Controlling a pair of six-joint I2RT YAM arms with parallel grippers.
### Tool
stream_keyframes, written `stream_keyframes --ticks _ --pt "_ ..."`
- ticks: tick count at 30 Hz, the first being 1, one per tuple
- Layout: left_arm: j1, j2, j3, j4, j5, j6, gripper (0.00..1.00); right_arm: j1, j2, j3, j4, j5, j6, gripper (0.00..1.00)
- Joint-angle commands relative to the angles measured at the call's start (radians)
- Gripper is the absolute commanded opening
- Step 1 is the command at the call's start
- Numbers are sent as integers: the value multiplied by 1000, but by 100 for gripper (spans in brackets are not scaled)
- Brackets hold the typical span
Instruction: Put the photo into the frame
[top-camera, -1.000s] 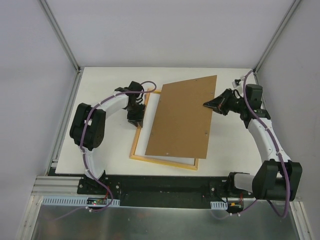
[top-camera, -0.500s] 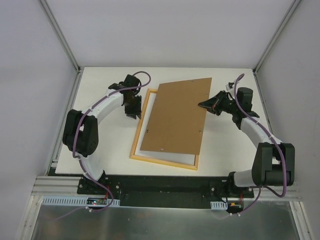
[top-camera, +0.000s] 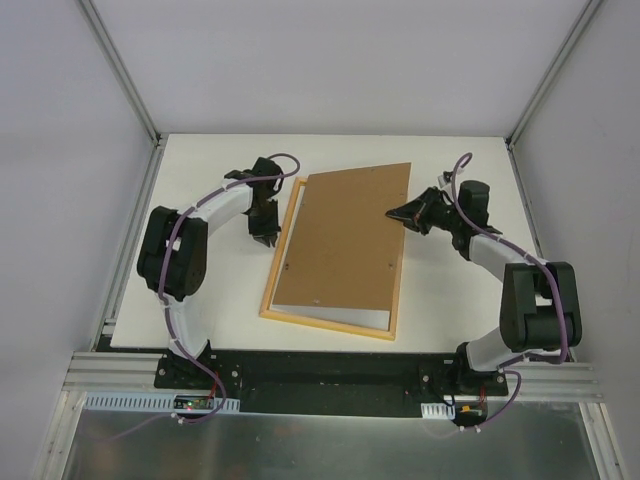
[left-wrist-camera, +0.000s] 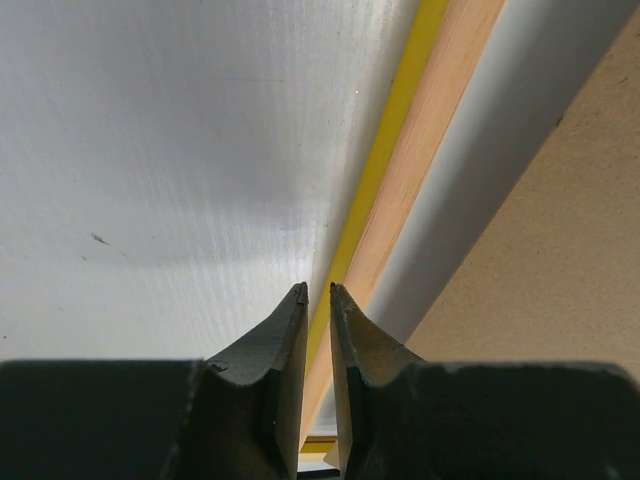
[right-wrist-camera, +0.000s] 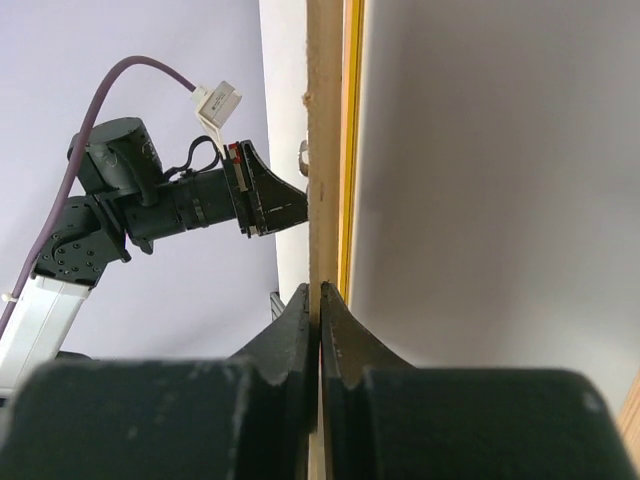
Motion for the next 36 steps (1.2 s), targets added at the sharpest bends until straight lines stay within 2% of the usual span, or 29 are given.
stream_keyframes --ticks 1,16,36 --pt "3 15 -10 -1 -28 -24 13 9 18 -8 166 -43 63 0" --pt "1 36 -32 21 -13 -20 10 30 121 -11 260 -55 98 0" --pt "3 42 -38 24 -14 -21 9 50 64 -70 275 -71 96 0"
